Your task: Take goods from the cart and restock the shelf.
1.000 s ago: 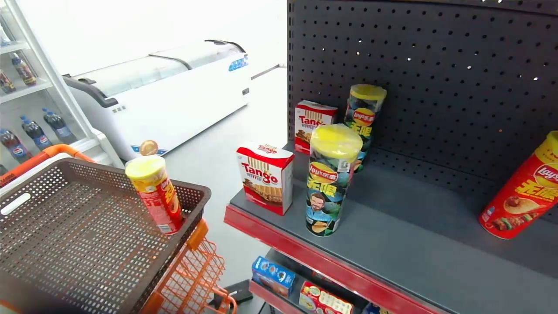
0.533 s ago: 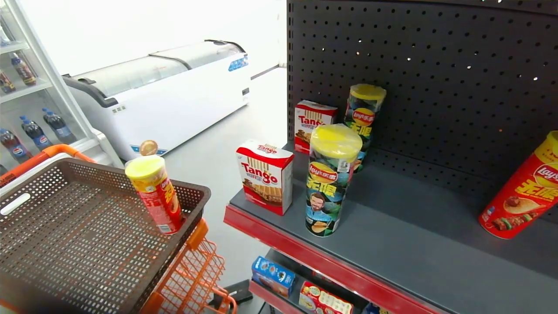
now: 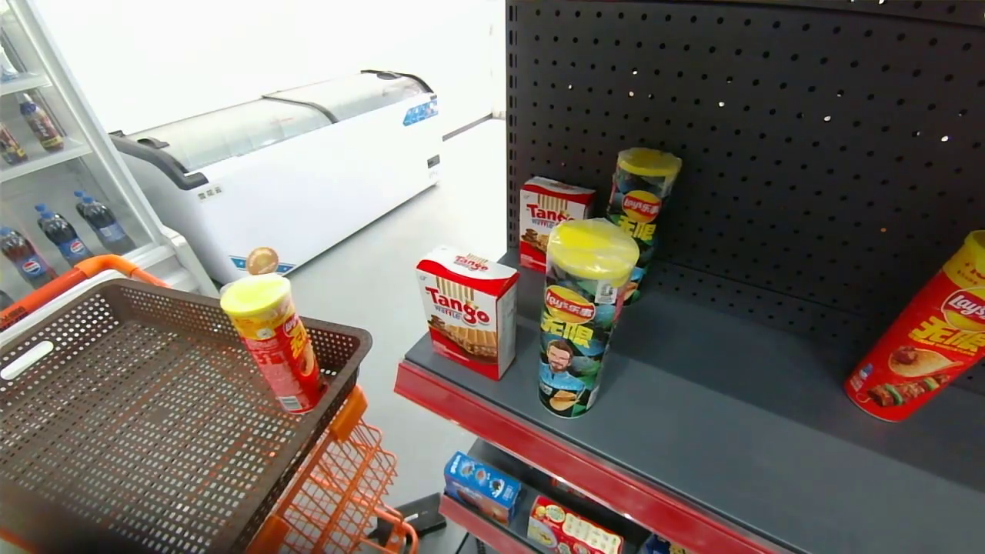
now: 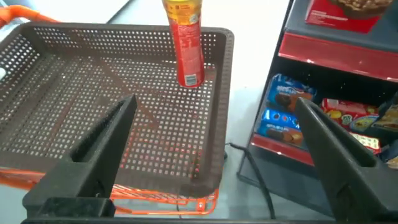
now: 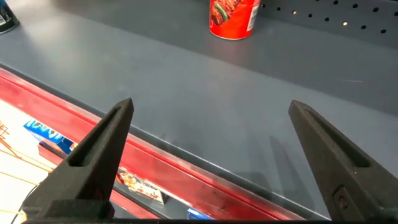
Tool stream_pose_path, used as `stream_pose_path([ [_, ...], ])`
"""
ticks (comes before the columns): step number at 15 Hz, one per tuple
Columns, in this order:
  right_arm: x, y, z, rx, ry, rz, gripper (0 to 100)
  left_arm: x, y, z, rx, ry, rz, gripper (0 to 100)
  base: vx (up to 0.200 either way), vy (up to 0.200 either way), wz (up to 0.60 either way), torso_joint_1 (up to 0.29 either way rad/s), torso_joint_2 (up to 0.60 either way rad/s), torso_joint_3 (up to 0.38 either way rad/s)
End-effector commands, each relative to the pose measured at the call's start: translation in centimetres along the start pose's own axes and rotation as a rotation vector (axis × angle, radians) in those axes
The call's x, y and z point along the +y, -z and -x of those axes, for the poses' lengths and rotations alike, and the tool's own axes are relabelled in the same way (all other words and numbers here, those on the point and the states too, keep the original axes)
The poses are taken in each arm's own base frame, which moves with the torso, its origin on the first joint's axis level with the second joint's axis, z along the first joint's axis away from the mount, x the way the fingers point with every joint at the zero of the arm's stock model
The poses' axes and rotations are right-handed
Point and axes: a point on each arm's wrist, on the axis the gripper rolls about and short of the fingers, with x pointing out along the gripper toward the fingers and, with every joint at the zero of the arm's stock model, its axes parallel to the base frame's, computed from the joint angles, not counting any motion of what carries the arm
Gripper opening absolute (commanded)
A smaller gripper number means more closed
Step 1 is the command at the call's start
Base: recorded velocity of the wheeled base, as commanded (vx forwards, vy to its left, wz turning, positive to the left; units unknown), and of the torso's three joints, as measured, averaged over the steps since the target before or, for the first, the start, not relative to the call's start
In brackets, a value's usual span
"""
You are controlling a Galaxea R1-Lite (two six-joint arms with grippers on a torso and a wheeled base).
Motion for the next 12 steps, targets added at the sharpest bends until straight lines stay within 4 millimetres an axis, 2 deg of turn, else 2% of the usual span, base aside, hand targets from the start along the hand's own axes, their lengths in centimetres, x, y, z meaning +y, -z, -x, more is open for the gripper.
stream_pose_path([
  [1,0.0,0.0,0.0,0.001,0.0,0.0,100,0.4,-0.3,-4.8,0.152,0.0,0.014,100,0.0,0.0,0.0,0.0,0.0,0.0],
  [2,0.0,0.0,0.0,0.001,0.0,0.0,100,0.4,-0.1,-5.4,0.161,0.003,0.015,100,0.0,0.0,0.0,0.0,0.0,0.0],
  [3,0.0,0.0,0.0,0.001,0.0,0.0,100,0.7,0.2,-7.6,0.192,-0.008,0.013,100,0.0,0.0,0.0,0.0,0.0,0.0],
  [5,0.0,0.0,0.0,0.001,0.0,0.0,100,1.9,0.3,-10.6,0.219,-0.085,0.018,100,0.0,0.0,0.0,0.0,0.0,0.0],
  [6,0.0,0.0,0.0,0.001,0.0,0.0,100,2.5,0.6,-12.8,0.229,-0.1,0.011,100,0.0,0.0,0.0,0.0,0.0,0.0],
  [8,0.0,0.0,0.0,0.001,0.0,0.0,100,3.1,1.2,-16.0,0.234,-0.101,-0.016,100,0.0,0.0,0.0,0.0,0.0,0.0],
  [10,0.0,0.0,0.0,0.001,0.0,0.0,100,3.4,1.8,-18.0,0.236,-0.101,-0.021,100,0.0,0.0,0.0,0.0,0.0,0.0],
  [11,0.0,0.0,0.0,0.001,0.0,0.0,100,3.2,2.2,-20.0,0.212,-0.08,-0.025,100,0.0,0.0,0.0,0.0,0.0,0.0],
  [12,0.0,0.0,0.0,0.001,0.0,0.0,100,3.1,2.6,-21.0,0.211,-0.071,-0.031,100,0.0,0.0,0.0,0.0,0.0,0.0],
])
